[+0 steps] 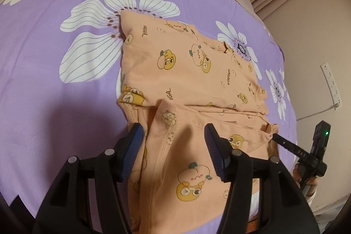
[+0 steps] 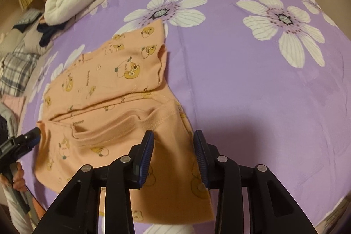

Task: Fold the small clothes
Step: 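Grasp the folded edge with both tools and lift it toward the collar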

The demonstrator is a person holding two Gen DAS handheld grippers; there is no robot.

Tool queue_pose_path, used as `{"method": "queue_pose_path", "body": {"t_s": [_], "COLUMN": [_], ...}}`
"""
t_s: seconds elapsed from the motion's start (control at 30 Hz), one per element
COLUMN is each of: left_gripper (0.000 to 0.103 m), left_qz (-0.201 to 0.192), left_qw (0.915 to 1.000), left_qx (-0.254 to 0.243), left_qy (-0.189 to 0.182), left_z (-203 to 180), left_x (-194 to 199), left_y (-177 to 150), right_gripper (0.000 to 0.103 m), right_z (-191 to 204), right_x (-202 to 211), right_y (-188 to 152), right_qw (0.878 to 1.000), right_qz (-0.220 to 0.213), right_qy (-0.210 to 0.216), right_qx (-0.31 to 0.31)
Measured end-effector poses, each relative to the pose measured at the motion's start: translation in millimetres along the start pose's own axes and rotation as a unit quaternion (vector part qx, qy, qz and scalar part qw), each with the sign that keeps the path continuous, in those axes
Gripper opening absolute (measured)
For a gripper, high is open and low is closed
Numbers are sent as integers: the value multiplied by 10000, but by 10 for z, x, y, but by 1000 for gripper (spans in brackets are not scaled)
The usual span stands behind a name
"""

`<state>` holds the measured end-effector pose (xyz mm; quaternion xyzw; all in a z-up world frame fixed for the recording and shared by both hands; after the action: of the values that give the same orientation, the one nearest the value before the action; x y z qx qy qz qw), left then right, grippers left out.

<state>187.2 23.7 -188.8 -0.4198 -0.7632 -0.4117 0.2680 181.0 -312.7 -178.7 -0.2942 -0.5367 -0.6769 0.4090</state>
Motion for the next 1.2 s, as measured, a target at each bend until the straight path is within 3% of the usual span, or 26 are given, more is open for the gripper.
{"method": "queue_pose_path", "body": {"t_s": [0.07, 0.13, 0.2, 0.27, 0.37, 0.53, 0.67, 0.93, 1.2], "left_gripper": [54, 42, 21, 14, 7, 4, 4, 4, 4], "left_qz": [-18, -8, 19, -47, -209, -413, -603, -1114, -1616], "left_qw": [10000, 9999, 9997, 9992, 9993, 9989, 9978, 9933, 9863], "left_qx": [-90, -115, -153, -205, -162, -74, -250, -298, -316], "left_qy": [13, 86, 215, 346, 251, 192, 142, 20, -47], "left_z": [-2, 10, 33, 69, 120, 77, -82, -272, -321], "left_x": [-50, -84, -114, -118, -74, 74, 262, 744, 1095], "left_y": [6, 13, 13, 9, -15, -22, -30, -35, 109], "right_gripper": [37, 37, 37, 37, 23, 5, 4, 4, 4], "right_z": [3, -23, -38, -31, -8, -18, 55, 165, 353], "right_x": [-39, -97, -138, -128, -72, 23, 177, 668, 961], "right_y": [28, 57, 70, 67, 47, 61, 82, 160, 383], "right_qw": [10000, 10000, 9999, 9999, 9999, 9997, 9986, 9933, 9853], "right_qz": [3, 40, 84, 19, -88, -260, -511, -1132, -1649], "right_qy": [79, 76, 48, 92, 54, 14, -80, 220, 244], "right_qx": [4, -42, -76, -96, -28, -39, 106, 103, 364]}}
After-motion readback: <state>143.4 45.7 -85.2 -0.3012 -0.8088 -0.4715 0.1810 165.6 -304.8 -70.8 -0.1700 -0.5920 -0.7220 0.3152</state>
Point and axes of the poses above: each gripper's, at about its wrist camera, not at the fingertips, and x roughly against the way its jaws point, z to its left, y to its top, the point moved 4 cm from there along -x, roughly the way its jaws point
